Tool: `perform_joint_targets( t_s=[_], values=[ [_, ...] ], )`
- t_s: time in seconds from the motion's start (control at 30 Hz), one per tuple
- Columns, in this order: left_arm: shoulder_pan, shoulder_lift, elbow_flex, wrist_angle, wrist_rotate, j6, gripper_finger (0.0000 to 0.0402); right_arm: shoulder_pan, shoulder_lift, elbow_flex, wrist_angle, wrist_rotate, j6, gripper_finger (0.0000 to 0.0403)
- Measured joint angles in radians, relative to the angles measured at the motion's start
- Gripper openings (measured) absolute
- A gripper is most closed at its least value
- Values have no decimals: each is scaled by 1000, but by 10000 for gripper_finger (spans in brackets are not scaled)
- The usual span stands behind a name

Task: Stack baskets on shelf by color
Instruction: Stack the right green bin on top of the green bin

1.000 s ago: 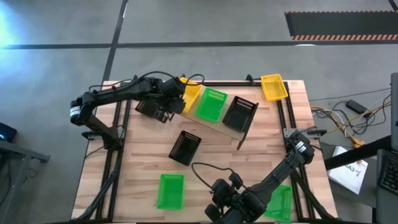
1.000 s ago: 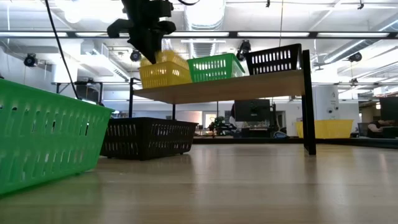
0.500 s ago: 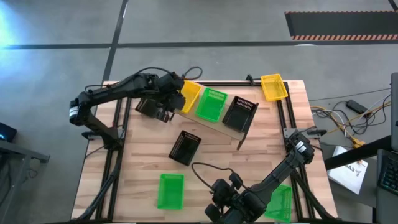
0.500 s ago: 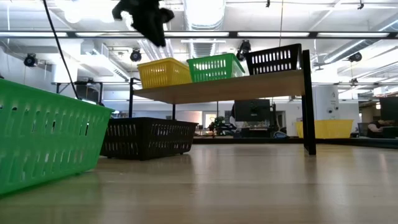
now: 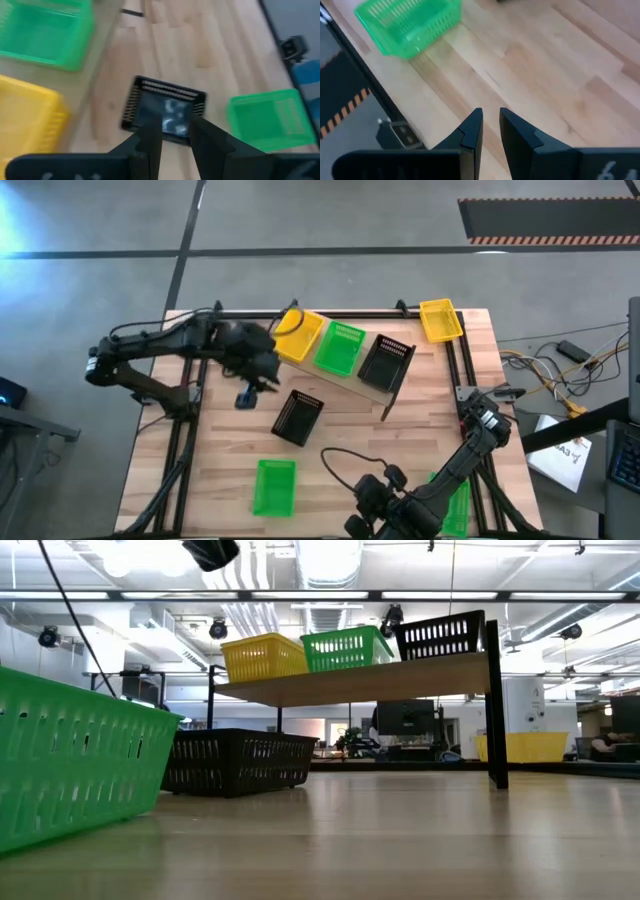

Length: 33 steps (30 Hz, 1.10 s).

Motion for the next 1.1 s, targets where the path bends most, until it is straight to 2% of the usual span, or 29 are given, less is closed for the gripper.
perform_joint_targets(
  t_s=[0.13, 0.33, 0.53, 0.67, 0.87, 0.97, 1.1],
  values=[
    [-92, -80, -157, 149, -3, -115, 79, 30, 0, -16, -12, -61, 33, 57],
    [-231, -173, -367, 404, -21, -288, 79, 95, 0, -68, -14, -295, 106, 57],
    [-340, -194, -508, 608, -30, -415, 79, 185, -5, -122, -12, -459, 208, 57],
    [-393, -179, -559, 718, -34, -483, 79, 237, -24, -143, -10, -522, 282, 57],
    [-454, -134, -567, 801, -56, -487, 79, 285, -35, -164, -45, -630, 338, 61],
    [-473, -108, -566, 854, -59, -504, 79, 296, -36, -194, -41, -669, 339, 80],
    [-496, -73, -565, 903, -60, -555, 79, 298, -36, -227, -31, -670, 308, 120]
  ],
)
